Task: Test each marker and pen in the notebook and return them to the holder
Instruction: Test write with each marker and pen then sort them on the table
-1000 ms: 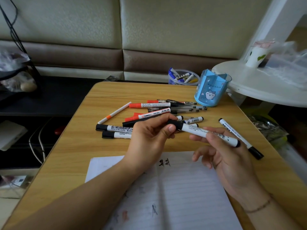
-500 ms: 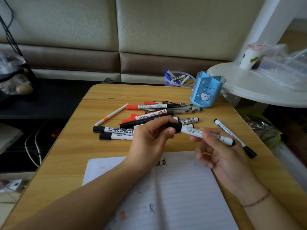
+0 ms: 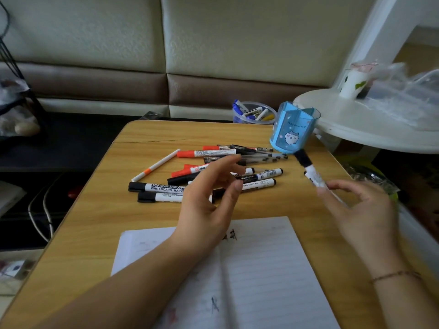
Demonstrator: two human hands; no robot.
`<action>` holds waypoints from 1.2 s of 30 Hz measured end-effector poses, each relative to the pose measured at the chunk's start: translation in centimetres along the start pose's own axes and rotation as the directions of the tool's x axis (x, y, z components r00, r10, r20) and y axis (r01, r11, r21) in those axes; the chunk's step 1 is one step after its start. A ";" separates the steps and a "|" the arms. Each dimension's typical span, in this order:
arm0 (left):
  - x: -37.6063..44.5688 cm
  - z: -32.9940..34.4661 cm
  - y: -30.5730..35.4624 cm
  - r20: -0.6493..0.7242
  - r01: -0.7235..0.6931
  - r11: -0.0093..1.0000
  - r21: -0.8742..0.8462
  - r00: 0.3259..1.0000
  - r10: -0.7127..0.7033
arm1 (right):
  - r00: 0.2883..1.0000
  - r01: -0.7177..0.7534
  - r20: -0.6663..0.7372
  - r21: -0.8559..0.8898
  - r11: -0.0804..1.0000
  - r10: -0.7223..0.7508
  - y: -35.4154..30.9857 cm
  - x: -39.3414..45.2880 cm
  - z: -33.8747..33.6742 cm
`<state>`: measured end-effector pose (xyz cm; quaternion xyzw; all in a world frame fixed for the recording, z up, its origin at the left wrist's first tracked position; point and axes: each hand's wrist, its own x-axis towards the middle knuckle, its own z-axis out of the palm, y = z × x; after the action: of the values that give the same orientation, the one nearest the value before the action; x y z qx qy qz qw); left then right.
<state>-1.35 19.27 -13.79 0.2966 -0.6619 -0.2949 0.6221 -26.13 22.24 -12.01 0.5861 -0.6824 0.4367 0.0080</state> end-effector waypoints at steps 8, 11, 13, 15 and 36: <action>0.1 -0.1 0.2 -0.107 0.017 1.000 0.008 0.994 -0.016 | 0.976 -0.175 0.092 -0.195 0.965 0.195 2.5 0.1 1.2; 0.3 -0.4 0.1 -0.188 0.016 0.997 0.070 0.982 -0.003 | 0.967 -0.205 0.115 -0.187 0.961 0.229 2.6 0.1 1.3; 0.4 -0.5 -0.2 -0.236 0.054 0.995 0.090 0.971 -0.031 | 0.961 -0.225 0.119 -0.191 0.956 0.250 2.9 0.1 1.3; 0.4 -0.6 -0.3 -0.258 0.086 0.992 0.094 0.964 -0.059 | 0.951 -0.257 0.115 -0.221 0.941 0.287 3.3 0.1 0.9; 0.6 -0.9 -0.3 -0.241 0.133 0.986 0.103 0.965 -0.105 | 0.854 0.389 0.500 -0.437 0.811 -0.141 -4.5 3.3 4.9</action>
<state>-0.50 18.54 -13.60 0.4052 -0.5810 -0.2549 0.6583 -21.08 16.98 -10.61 0.7369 -0.6669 0.0826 0.0734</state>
